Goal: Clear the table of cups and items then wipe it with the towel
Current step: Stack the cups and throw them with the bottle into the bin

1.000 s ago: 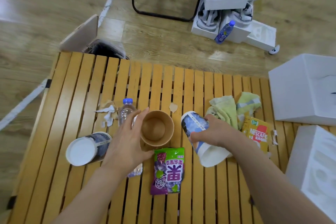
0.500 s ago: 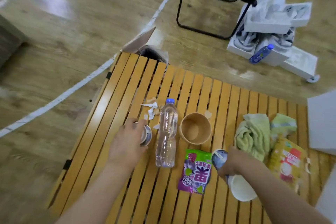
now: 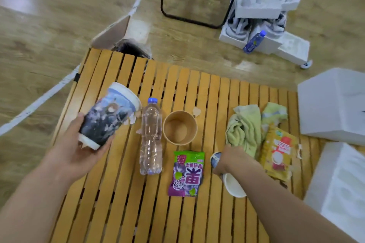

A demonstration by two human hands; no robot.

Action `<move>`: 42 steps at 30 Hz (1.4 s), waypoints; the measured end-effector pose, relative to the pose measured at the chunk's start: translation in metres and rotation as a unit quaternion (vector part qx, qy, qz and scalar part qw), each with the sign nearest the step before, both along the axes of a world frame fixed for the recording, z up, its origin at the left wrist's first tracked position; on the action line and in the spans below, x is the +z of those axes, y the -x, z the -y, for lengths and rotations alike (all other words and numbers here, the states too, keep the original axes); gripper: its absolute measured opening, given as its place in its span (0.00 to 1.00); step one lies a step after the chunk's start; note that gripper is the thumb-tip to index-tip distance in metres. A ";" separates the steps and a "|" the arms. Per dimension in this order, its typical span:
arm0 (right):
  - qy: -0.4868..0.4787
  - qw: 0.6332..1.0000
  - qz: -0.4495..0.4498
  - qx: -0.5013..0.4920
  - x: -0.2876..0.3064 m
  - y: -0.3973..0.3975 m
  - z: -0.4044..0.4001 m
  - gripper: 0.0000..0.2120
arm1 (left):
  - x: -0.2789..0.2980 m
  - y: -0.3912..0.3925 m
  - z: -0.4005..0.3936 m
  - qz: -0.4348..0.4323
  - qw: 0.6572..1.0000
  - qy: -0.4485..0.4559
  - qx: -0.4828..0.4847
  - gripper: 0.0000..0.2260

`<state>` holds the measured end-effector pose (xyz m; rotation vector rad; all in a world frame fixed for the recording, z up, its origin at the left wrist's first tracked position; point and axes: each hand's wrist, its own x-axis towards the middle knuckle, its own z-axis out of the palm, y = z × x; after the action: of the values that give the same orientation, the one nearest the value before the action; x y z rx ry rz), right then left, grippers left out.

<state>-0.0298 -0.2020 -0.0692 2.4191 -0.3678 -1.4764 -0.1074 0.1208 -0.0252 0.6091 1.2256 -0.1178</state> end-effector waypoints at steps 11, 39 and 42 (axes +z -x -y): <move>-0.205 0.944 0.229 -0.117 -0.007 0.003 0.032 0.39 | -0.019 0.002 0.024 0.276 0.944 0.158 0.086 0.31; -0.475 0.577 0.201 -0.633 0.008 0.060 0.106 0.20 | -0.041 0.009 0.256 0.360 0.779 -0.281 -0.431 0.31; -0.507 0.585 0.182 -0.606 0.007 0.061 0.112 0.26 | -0.057 0.012 0.267 0.286 0.739 -0.357 -0.494 0.33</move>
<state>-0.0906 -0.3139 -0.0623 3.6223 -2.1894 -1.8606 -0.1194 -0.1458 -0.0822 1.8007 0.1790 -0.3244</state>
